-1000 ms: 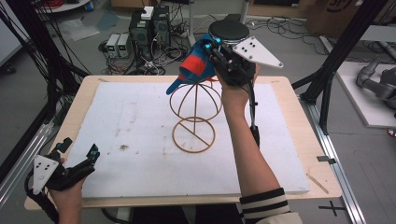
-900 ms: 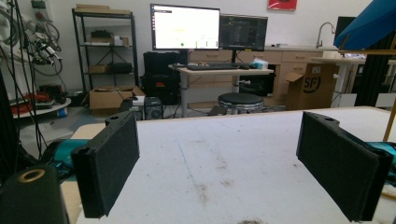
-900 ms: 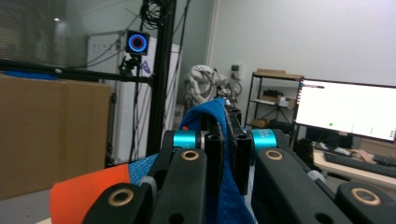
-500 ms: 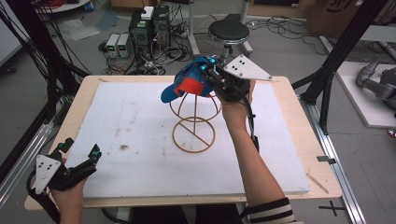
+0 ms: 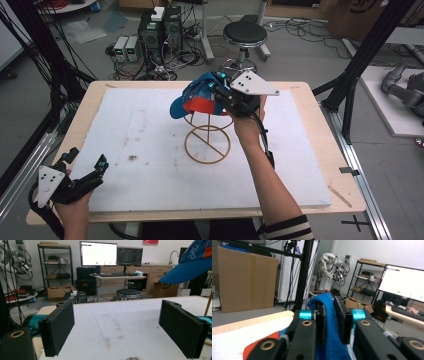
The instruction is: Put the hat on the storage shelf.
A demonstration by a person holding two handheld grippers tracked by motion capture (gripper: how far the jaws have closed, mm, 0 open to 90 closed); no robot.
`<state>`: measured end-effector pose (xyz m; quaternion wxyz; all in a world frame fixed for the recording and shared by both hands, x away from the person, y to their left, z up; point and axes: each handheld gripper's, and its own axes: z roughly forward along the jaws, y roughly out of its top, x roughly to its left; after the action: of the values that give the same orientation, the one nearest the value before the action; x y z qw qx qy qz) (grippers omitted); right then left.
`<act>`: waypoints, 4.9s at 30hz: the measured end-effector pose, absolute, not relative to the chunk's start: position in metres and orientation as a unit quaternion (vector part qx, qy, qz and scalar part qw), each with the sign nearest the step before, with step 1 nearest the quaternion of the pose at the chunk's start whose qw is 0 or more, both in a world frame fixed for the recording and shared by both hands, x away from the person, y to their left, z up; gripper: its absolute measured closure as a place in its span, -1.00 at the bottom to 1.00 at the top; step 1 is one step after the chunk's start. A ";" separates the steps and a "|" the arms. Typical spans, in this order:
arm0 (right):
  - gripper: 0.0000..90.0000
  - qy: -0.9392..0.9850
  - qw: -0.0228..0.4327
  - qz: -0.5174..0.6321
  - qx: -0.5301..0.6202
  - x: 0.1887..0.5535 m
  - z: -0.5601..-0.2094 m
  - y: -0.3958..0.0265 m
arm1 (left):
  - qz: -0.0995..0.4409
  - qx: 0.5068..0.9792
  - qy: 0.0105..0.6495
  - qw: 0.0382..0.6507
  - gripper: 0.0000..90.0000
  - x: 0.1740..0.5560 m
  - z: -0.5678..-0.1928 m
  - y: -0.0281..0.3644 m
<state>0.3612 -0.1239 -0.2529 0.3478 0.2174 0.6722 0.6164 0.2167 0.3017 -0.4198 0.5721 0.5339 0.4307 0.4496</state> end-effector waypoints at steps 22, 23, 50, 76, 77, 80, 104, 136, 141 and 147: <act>0.02 0.667 0.341 0.620 0.233 0.356 -0.262 -0.135 | 0.449 0.534 0.430 0.573 -0.70 0.219 -0.420 0.299; 0.00 0.667 0.341 0.621 0.232 0.355 -0.263 -0.136 | 0.449 0.536 0.430 0.571 -0.70 0.219 -0.420 0.299; -0.32 0.633 0.343 0.648 0.248 0.336 -0.264 -0.187 | 0.439 0.552 0.418 0.572 -0.70 0.231 -0.421 0.282; -0.73 0.597 0.378 0.639 0.303 0.311 -0.281 -0.258 | 0.436 0.558 0.418 0.570 -0.71 0.232 -0.422 0.281; -0.73 0.597 0.378 0.638 0.307 0.309 -0.281 -0.261 | 0.435 0.557 0.418 0.570 -0.71 0.232 -0.422 0.281; -0.76 0.596 0.381 0.633 0.315 0.305 -0.285 -0.273 | 0.436 0.558 0.418 0.570 -0.71 0.231 -0.422 0.281; -0.80 0.569 0.393 0.614 0.381 0.275 -0.346 -0.335 | 0.442 0.545 0.425 0.571 -0.71 0.230 -0.420 0.287; -0.91 0.569 0.402 0.583 0.418 0.257 -0.406 -0.358 | 0.451 0.540 0.429 0.567 -0.73 0.232 -0.419 0.286; -0.91 0.563 0.403 0.584 0.425 0.254 -0.409 -0.362 | 0.448 0.541 0.430 0.567 -0.73 0.234 -0.420 0.284; -0.91 0.552 0.410 0.588 0.426 0.250 -0.408 -0.369 | 0.448 0.548 0.423 0.566 -0.73 0.239 -0.419 0.279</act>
<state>0.2497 -0.3695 -0.4082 0.4095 0.4261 0.5523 0.5880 0.2387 0.2788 -0.4191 0.5661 0.5481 0.4226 0.4478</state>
